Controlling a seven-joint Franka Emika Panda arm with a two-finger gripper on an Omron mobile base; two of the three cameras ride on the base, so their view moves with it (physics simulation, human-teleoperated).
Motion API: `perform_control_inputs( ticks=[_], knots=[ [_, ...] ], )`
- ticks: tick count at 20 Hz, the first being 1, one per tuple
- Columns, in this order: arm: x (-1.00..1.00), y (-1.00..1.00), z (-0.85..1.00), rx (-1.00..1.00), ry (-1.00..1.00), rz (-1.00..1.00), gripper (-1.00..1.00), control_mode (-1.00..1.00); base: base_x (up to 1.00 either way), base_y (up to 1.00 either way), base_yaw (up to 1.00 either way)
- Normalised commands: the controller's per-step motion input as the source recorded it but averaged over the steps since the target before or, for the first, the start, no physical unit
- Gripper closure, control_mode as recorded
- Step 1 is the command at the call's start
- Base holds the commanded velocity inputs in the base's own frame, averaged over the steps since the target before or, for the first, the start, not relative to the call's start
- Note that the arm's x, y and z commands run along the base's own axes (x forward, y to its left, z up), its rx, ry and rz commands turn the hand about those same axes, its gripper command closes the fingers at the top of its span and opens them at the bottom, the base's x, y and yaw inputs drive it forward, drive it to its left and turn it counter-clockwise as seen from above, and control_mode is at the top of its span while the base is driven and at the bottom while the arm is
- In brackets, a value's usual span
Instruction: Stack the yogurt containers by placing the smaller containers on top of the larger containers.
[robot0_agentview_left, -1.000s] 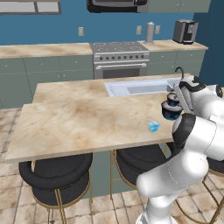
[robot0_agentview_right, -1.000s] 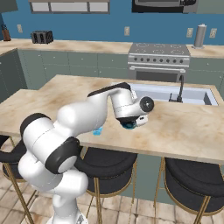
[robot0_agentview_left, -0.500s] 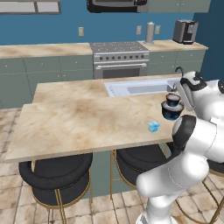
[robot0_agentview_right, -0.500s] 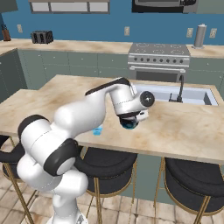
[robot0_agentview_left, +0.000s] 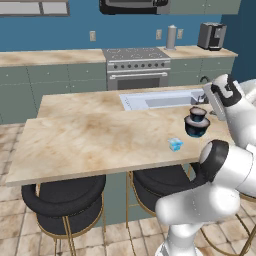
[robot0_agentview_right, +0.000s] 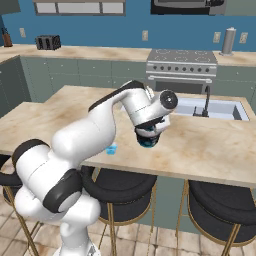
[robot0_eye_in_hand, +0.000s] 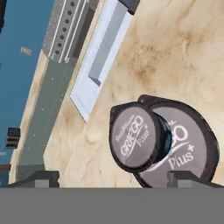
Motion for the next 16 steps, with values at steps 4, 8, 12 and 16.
perform_control_inputs(
  ticks=[4,8,12,16],
  knots=[
    [-0.44,0.34,0.12,-0.12,0.09,0.13,-1.00,-1.00,0.00,0.00,0.00],
    [-0.34,0.52,0.05,-0.17,0.11,0.14,-1.00,-1.00,0.00,0.00,0.00],
    [-0.29,0.64,0.00,-0.20,0.11,0.13,-1.00,-1.00,0.00,0.00,0.00],
    [-0.30,0.52,0.00,-0.20,0.09,0.14,-1.00,-1.00,0.00,0.00,0.00]
  ],
)
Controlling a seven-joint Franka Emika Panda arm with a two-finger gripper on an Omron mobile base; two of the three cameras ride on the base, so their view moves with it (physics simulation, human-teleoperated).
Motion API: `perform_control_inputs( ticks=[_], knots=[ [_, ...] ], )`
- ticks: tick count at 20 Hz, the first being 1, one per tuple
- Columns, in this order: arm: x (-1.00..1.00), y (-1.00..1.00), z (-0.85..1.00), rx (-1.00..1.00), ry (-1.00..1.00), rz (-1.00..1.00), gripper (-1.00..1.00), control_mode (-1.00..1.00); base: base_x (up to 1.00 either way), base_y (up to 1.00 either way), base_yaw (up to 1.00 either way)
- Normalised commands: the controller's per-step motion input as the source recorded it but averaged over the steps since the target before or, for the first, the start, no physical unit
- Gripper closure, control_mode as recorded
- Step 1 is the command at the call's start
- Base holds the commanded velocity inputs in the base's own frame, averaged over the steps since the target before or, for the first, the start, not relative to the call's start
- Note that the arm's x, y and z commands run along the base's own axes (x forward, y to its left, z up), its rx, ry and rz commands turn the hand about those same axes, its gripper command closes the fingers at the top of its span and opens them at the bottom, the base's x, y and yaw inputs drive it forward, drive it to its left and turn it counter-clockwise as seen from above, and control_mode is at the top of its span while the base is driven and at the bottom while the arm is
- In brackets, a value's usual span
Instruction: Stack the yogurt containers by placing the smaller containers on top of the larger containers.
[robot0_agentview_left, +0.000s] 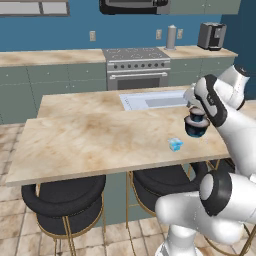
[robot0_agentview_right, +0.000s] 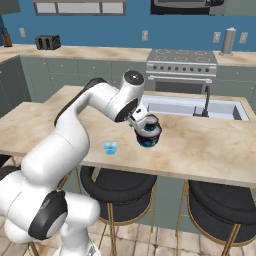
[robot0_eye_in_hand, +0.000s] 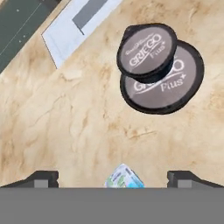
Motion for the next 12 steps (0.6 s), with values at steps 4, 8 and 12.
perform_control_inputs(
  ticks=[4,8,12],
  knots=[
    [-0.30,0.31,-0.05,-0.19,0.07,0.18,-1.00,-1.00,0.00,0.00,0.00],
    [-0.30,0.24,-0.09,-0.17,0.06,0.22,-1.00,-1.00,0.00,0.00,0.00],
    [-0.15,0.15,-0.15,-0.13,0.06,0.17,-1.00,-1.00,0.00,0.00,0.00]
  ],
)
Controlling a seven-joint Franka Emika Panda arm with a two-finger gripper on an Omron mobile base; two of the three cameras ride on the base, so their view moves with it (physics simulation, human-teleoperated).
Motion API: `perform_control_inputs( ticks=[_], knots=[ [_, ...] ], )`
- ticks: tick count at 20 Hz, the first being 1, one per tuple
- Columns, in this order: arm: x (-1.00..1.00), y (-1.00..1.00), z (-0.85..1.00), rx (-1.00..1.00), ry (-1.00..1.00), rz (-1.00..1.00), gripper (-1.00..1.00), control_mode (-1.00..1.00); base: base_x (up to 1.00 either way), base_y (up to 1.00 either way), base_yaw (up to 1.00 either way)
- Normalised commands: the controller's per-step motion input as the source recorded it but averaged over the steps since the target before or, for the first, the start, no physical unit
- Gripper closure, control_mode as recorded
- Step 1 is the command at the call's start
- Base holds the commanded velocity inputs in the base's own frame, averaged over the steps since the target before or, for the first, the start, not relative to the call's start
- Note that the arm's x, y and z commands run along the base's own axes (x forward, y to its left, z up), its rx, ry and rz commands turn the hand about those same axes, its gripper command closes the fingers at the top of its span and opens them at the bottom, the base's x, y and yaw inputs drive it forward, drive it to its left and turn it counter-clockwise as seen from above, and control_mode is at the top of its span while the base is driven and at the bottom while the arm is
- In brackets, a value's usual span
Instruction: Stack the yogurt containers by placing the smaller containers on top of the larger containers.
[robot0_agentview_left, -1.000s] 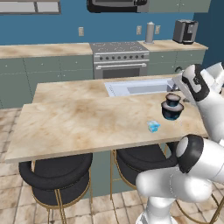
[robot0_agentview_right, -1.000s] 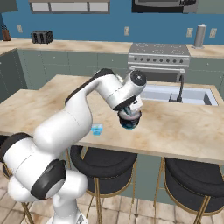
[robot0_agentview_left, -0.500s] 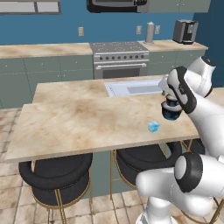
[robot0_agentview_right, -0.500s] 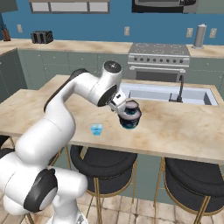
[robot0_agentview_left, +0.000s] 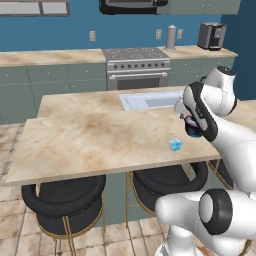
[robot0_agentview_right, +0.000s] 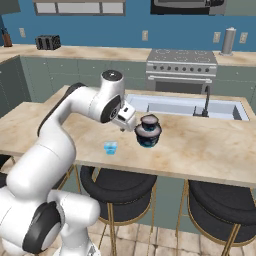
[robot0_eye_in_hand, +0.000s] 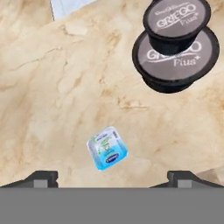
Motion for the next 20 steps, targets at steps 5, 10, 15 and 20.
perform_control_inputs(
  ticks=[5,10,15,20],
  knots=[
    [-0.02,0.13,-0.25,-0.14,0.03,0.12,-1.00,-1.00,0.00,0.00,0.00],
    [0.00,0.18,-0.28,-0.16,0.00,0.13,-1.00,-1.00,0.00,0.00,0.00],
    [0.00,0.15,-0.29,-0.15,0.01,0.12,-1.00,-1.00,0.00,0.00,0.00],
    [0.00,0.08,-0.28,-0.11,0.02,0.13,-1.00,-1.00,0.00,0.00,0.00]
  ],
)
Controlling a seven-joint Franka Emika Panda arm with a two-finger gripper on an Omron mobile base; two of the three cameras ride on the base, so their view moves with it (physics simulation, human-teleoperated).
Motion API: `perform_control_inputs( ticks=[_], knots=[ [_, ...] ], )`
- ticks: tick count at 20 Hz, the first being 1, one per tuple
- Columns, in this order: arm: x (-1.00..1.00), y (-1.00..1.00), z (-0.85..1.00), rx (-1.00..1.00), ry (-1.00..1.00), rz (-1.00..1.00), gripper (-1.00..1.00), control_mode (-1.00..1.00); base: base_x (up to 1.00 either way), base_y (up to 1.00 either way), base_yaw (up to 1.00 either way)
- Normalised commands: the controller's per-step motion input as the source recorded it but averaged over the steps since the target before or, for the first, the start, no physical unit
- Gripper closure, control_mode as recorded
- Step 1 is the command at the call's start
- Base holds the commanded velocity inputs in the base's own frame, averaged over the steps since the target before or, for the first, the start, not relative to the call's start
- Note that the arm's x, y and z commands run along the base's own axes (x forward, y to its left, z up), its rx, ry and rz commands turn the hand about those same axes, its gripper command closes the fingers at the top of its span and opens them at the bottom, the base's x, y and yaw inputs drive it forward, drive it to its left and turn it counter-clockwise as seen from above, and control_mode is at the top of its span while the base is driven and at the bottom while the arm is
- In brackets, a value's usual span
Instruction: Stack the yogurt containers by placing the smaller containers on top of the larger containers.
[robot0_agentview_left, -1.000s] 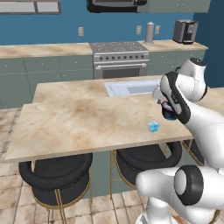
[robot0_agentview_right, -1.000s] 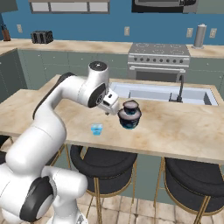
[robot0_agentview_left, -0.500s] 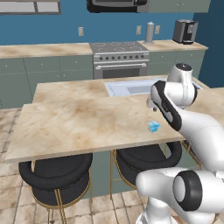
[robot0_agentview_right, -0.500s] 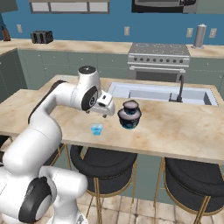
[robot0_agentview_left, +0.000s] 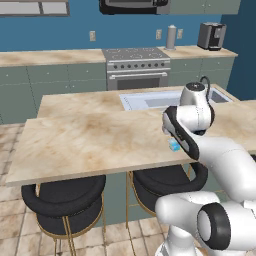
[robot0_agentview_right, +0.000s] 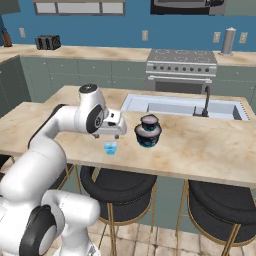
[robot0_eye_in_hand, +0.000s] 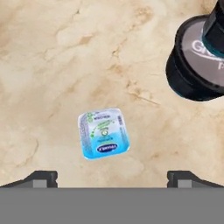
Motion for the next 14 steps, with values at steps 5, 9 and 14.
perform_control_inputs(
  ticks=[5,9,14],
  knots=[
    [0.09,0.00,-0.29,-0.09,0.03,0.11,-1.00,-1.00,0.00,0.00,0.00],
    [0.19,0.00,-0.28,-0.06,0.03,0.09,-1.00,-1.00,0.00,0.00,0.00],
    [0.25,0.00,-0.20,-0.03,0.02,0.06,-1.00,-1.00,0.00,0.00,0.00]
  ],
)
